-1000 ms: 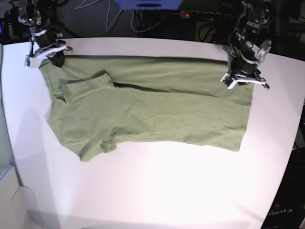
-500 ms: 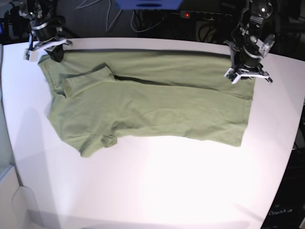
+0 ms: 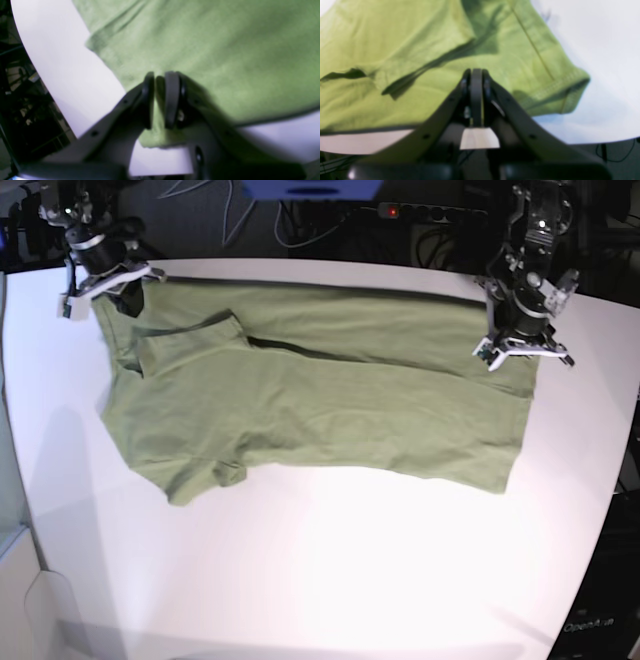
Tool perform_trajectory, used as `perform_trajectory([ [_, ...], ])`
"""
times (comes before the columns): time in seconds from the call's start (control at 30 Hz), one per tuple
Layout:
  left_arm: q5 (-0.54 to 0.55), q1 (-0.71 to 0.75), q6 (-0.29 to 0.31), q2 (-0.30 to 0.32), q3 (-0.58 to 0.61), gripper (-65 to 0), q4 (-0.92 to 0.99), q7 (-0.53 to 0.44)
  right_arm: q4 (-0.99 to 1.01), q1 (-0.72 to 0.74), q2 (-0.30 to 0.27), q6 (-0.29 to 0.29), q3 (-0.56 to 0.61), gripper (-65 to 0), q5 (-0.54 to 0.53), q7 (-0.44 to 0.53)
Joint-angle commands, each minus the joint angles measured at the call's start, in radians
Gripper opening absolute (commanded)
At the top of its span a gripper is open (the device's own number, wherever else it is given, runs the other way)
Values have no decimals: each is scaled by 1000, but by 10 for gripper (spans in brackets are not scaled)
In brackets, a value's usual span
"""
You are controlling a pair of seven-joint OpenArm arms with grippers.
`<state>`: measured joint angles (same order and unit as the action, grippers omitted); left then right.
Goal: Fold the T-shirt properly
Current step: 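Open both grippers and release the shirt edge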
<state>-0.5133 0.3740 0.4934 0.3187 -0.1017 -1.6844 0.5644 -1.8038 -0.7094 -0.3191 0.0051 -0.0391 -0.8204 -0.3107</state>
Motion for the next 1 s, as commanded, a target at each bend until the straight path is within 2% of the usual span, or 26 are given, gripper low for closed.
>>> perform_trajectory([
  [0.0, 0, 4, 9, -3, -7, -567, -27, 9, -15, -5, -15, -9, -9, -644, -7, 20],
  [0.13, 0, 4, 9, -29, -42, -567, -98, 10, -35, 1, -19, -9, -9, -643, -7, 20],
  [0.27, 0, 4, 9, -56, -86, -564, -158, 10, -84, 3, -59, -12, -11, -640, -7, 18],
  [0.37, 0, -14, 9, -63, -99, -564, -179, 10, -106, 26, -73, -43, -11, -635, -7, 17],
  [0.47, 0, -30, 9, -63, -106, -563, -190, 12, -107, 73, -97, -52, -9, -635, -10, -21],
  [0.57, 6, -63, 9, -91, -169, -554, -190, 12, -107, 170, -128, -52, -11, -635, -12, -120],
  [0.6, 3, -83, 11, -108, -195, -526, -190, 12, -107, 215, -134, -52, -11, -634, -12, -166],
  [0.67, 5, -115, 20, -131, -250, -431, -190, 12, -106, 313, -145, -52, -14, -633, -12, -270],
  [0.7, 6, -129, 50, -143, -273, -375, -190, 12, -106, 374, -150, -52, -22, -622, -12, -333],
  [0.77, 0, -158, 139, -171, -313, -301, -190, 12, -104, 497, -150, -52, -38, -561, -12, -477],
  [0.83, -2, -188, 205, -201, -369, -295, -190, 13, -84, 643, -150, -49, -40, -477, -10, -608],
  [0.9, -11, -218, 205, -237, -416, -312, -190, 13, -23, 788, -148, -34, -40, -379, -12, -713],
  [0.97, -54, -238, 205, -263, -442, -314, -190, 13, 63, 902, -147, 36, -43, -303, -12, -756],
])
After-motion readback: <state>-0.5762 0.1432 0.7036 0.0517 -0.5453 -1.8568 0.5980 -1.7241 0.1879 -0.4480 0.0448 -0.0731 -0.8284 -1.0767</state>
